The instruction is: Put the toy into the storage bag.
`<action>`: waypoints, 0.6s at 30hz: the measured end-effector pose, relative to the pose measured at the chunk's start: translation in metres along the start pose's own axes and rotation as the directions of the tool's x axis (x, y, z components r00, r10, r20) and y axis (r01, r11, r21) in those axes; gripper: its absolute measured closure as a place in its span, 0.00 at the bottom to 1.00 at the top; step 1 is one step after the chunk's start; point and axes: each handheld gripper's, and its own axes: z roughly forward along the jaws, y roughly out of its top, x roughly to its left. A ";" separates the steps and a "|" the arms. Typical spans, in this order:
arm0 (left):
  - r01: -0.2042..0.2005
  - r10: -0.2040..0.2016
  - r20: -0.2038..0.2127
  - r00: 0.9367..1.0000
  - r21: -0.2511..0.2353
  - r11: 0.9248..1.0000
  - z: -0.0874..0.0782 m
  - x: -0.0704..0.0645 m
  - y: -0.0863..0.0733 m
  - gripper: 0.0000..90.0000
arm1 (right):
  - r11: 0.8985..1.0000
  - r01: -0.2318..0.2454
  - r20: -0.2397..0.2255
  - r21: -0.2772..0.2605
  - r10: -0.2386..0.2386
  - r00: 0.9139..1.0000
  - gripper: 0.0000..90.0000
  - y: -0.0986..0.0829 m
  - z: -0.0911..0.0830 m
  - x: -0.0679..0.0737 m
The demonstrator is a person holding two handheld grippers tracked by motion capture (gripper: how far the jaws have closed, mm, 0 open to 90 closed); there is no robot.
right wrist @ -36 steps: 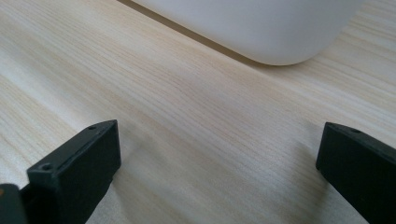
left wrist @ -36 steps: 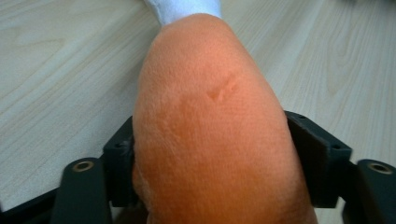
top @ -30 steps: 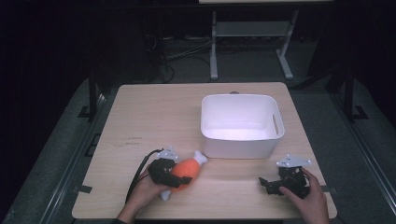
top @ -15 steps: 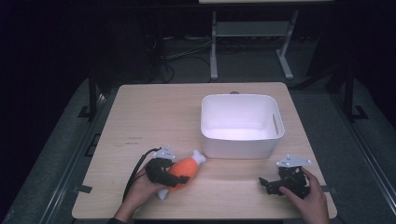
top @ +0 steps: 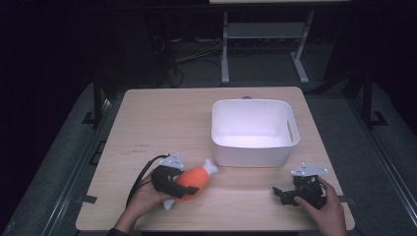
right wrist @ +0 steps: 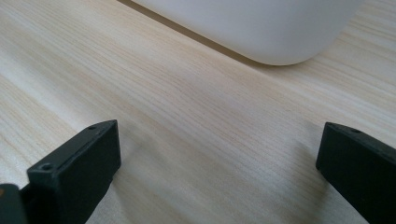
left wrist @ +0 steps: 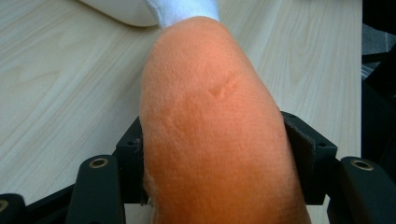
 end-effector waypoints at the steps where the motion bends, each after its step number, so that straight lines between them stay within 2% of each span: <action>1: 0.000 0.000 0.000 1.000 0.000 1.000 0.000 0.000 0.000 0.40 | 1.000 0.000 0.000 0.000 0.000 1.000 0.00 0.000 0.000 0.000; 5: -0.023 0.023 0.029 0.999 0.003 1.000 0.000 -0.001 0.004 0.40 | 1.000 0.000 0.000 0.000 0.000 1.000 0.00 0.000 0.000 0.000; 11: -0.055 0.054 0.048 0.997 0.015 0.998 0.000 -0.002 0.010 0.39 | 1.000 0.001 0.000 0.000 -0.001 1.000 0.00 0.000 0.000 0.000; 18: -0.097 0.095 0.078 0.992 0.023 0.995 -0.001 -0.004 0.024 0.39 | 1.000 0.000 0.000 0.000 0.000 1.000 0.00 0.000 0.000 0.000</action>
